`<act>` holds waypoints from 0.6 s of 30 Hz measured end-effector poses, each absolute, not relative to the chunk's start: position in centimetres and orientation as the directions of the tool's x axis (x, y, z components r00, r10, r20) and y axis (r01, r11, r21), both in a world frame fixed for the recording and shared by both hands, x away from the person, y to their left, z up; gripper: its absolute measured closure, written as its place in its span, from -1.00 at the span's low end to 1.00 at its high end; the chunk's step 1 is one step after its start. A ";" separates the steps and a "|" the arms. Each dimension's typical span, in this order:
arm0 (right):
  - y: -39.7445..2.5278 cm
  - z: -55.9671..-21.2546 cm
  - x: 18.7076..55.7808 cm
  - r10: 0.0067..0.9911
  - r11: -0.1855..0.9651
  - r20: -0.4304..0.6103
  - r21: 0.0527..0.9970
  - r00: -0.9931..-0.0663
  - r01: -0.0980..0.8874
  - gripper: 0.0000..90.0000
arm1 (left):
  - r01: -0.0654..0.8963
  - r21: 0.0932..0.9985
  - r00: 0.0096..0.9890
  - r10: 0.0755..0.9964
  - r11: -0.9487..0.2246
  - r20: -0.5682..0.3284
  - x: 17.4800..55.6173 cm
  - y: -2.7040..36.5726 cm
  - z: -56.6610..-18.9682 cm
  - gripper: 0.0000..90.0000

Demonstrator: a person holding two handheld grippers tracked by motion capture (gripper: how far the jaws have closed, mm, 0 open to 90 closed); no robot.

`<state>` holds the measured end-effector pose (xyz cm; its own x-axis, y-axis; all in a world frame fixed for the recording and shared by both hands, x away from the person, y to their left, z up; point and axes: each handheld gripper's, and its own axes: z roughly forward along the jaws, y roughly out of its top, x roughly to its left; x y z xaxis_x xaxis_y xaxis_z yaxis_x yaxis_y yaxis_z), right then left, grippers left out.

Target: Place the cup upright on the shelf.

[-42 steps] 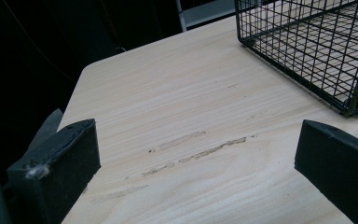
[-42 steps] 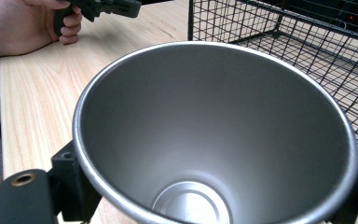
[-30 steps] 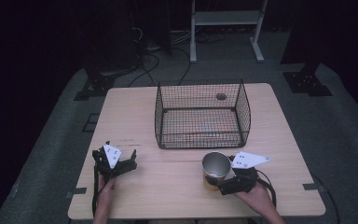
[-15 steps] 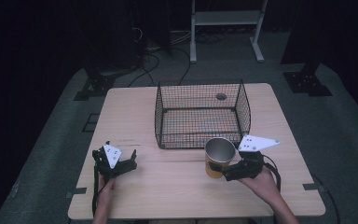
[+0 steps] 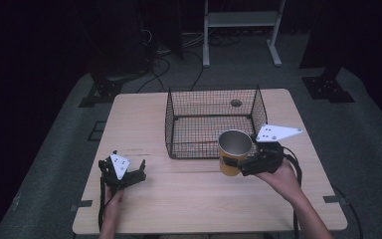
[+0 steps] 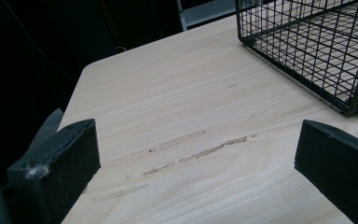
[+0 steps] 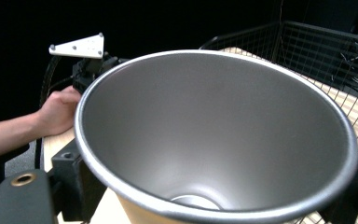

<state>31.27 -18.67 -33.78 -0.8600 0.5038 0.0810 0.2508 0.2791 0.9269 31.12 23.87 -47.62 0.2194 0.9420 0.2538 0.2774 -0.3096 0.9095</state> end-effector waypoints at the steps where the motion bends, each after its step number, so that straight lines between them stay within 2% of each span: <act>1: -18.7 -33.5 31.5 0.504 0.279 0.081 0.927 -0.860 0.250 -0.71 | 0.277 0.910 0.220 0.942 -0.310 0.254 31.1 23.9 -47.6 -1.00; 10: -18.7 -31.8 34.6 0.514 0.270 0.100 0.924 -0.852 0.272 -0.71 | 0.277 0.910 0.218 0.943 -0.308 0.252 31.1 23.9 -47.6 -1.00; 18: -18.5 -31.6 37.3 0.528 0.275 0.112 0.915 -0.842 0.294 -0.72 | 0.278 0.910 0.219 0.943 -0.308 0.252 31.1 23.9 -47.6 -1.00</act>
<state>37.26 -18.48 -31.57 -0.8419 0.5278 0.1122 0.2941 0.2746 0.9155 31.13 23.90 -47.61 0.2191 0.9425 0.2523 0.2783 -0.3082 0.9097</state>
